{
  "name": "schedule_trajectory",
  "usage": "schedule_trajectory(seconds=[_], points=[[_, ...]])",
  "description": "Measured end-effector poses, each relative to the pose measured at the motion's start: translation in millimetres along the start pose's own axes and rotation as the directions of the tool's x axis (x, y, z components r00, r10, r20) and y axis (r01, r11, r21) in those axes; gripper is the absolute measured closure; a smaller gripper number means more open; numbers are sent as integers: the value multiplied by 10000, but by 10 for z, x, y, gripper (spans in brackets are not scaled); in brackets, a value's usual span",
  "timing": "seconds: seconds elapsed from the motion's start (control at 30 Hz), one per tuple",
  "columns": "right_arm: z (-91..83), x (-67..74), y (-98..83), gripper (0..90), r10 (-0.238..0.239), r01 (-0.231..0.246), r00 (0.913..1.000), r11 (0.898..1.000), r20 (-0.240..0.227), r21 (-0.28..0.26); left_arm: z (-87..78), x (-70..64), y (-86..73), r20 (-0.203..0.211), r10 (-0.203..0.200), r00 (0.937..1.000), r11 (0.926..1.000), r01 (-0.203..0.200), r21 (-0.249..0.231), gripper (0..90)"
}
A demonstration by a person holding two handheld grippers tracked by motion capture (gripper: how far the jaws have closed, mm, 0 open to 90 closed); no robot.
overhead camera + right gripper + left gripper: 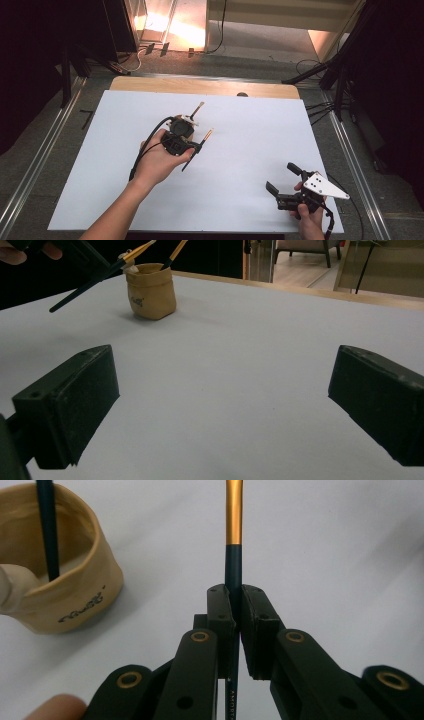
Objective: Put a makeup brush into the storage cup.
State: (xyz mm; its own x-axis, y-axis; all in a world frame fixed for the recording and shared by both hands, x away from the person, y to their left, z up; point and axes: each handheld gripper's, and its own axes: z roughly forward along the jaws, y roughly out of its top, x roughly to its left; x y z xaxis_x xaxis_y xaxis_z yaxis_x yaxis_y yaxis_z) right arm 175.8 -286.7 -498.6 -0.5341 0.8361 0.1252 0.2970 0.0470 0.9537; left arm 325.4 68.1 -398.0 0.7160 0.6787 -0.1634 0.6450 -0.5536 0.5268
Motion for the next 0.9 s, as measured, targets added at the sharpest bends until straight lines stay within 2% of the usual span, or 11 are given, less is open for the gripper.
schedule_trajectory(seconds=[0.2, 0.43, 0.7, 0.9], points=[[5, 5, -1, 2, 31, -31, 10000, 10000, 9, 42, -49, 37, 1, -32, -41, 10000, 9995, 40, -303, 848], [5, 4, -2, 2, 31, -31, 10000, 10000, 23, 44, -123, 86, 0, -10, -125, 9999, 9950, 123, -993, 848], [8, 2, -3, 2, 58, -58, 10000, 10000, 42, 49, -196, 105, -6, -186, -143, 9997, 9851, 109, -1715, 848], [12, 2, -5, 2, 47, -48, 10000, 10000, 49, 63, -249, 138, -11, -207, -153, 9997, 9741, 102, -2258, 848]])
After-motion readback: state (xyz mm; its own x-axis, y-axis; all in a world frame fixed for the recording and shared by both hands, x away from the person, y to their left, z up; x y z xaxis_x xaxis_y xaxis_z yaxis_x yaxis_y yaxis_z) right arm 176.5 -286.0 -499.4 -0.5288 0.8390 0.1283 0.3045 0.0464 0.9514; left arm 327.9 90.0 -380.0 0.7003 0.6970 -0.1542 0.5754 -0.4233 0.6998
